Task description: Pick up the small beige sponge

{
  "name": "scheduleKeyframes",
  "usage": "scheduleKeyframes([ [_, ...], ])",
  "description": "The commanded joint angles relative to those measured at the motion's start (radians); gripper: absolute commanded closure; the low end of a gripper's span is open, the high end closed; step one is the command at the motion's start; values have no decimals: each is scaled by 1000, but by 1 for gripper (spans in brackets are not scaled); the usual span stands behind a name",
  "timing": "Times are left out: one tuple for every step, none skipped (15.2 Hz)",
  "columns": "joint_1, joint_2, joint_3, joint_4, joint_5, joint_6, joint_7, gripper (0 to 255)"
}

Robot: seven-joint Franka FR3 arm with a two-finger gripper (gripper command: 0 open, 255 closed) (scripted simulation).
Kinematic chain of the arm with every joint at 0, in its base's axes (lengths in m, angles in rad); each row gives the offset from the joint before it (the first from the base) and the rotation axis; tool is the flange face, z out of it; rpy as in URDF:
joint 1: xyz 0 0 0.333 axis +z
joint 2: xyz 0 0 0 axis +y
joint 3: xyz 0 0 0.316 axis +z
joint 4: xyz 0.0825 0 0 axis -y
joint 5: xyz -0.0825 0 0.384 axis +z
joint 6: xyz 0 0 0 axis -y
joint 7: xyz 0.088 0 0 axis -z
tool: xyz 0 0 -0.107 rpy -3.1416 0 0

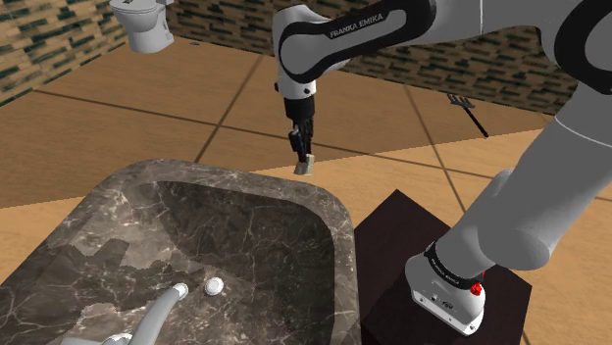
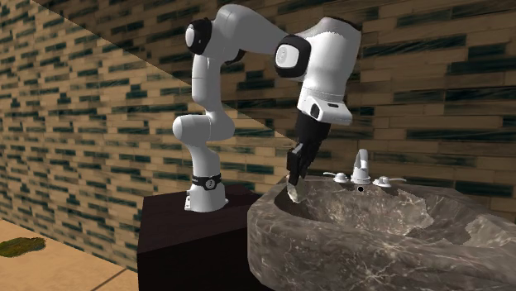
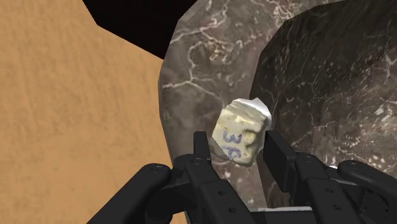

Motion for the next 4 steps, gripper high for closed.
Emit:
scheduleKeyframes([
  [0,-14,1,9,1,-23,1,255],
  [0,-19,0,16,2,-36,2,255],
  [0,-20,0,17,2,-37,2,255],
  [0,-20,0,17,2,-37,2,255],
])
